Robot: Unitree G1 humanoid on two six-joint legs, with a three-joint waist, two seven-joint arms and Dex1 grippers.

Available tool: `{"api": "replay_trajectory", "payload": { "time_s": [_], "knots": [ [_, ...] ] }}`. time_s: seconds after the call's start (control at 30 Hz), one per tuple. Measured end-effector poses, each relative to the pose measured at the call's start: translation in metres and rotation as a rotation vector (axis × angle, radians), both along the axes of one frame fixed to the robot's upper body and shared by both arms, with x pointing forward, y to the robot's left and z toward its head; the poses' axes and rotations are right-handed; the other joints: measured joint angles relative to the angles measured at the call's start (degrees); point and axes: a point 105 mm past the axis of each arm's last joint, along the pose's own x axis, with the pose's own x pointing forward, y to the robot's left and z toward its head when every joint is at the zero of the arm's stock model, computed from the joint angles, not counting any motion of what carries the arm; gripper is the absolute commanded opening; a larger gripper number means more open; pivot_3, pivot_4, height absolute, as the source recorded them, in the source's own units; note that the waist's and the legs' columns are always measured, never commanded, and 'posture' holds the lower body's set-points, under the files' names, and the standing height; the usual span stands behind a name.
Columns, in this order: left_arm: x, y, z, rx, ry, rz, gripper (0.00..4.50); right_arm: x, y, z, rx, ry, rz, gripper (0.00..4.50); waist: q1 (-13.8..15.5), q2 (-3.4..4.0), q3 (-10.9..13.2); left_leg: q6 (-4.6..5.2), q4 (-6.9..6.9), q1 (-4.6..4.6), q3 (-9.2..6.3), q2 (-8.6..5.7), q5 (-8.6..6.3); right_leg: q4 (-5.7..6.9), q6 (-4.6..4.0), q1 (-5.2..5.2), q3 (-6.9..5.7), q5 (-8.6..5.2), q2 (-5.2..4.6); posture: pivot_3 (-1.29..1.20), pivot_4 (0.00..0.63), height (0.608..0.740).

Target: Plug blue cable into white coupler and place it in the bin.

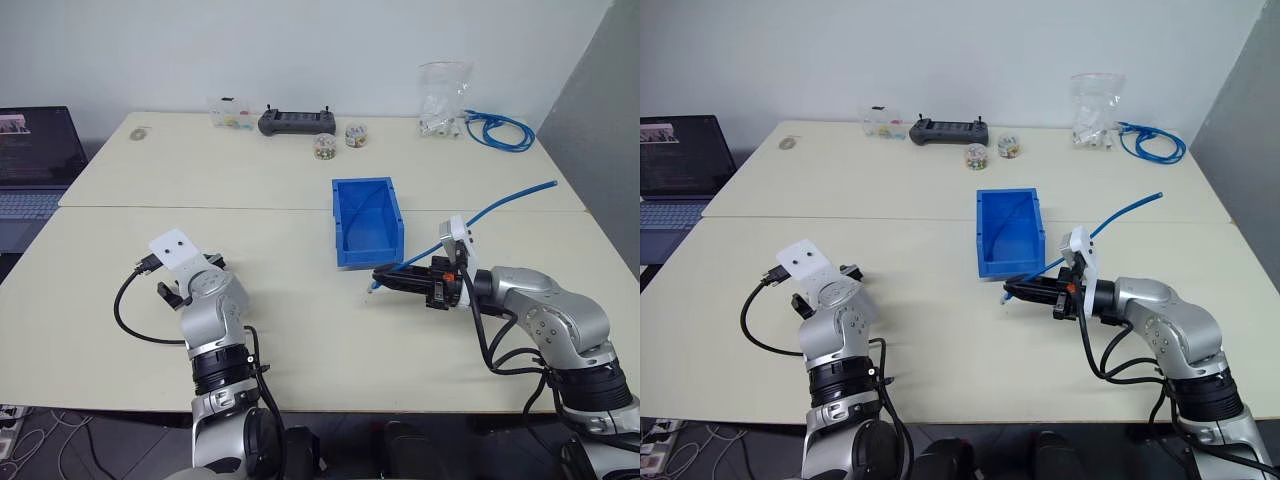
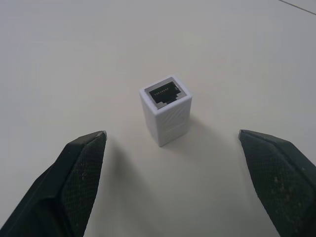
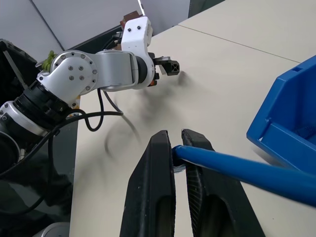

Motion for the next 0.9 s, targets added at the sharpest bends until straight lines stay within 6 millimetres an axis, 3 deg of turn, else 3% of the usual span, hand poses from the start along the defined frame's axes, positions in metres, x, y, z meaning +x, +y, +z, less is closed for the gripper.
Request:
{"api": "replay_trajectory", "payload": {
  "time_s": [0.4,0.53,0.9],
  "knots": [
    [0.005,0.016,0.0,0.006,-0.02,0.078,4.5,0.0,0.0,0.0,-0.002,-0.001,0.0,0.04,0.05,-0.02,0.0,-0.01,0.01,-0.01,-0.03,-0.02,0.0,0.0,0.01,-0.01,0.0,0.01,-0.02,0.0,0.15,0.74],
    [0.009,0.014,-0.001,-0.012,-0.036,0.08,3.82,0.0,0.0,0.0,-0.002,-0.001,0.0,0.04,0.02,-0.02,0.0,-0.01,0.0,-0.01,-0.03,-0.01,0.0,0.01,0.01,-0.01,0.0,0.01,-0.02,0.0,0.15,0.74],
    [0.01,0.019,-0.001,-0.011,-0.058,0.094,1.39,0.0,-0.002,0.0,-0.009,-0.001,-0.003,0.04,0.01,-0.03,0.0,-0.01,0.01,-0.01,-0.03,-0.01,0.0,0.01,0.01,-0.01,0.01,0.01,-0.02,0.0,0.15,0.74]
  ]
}}
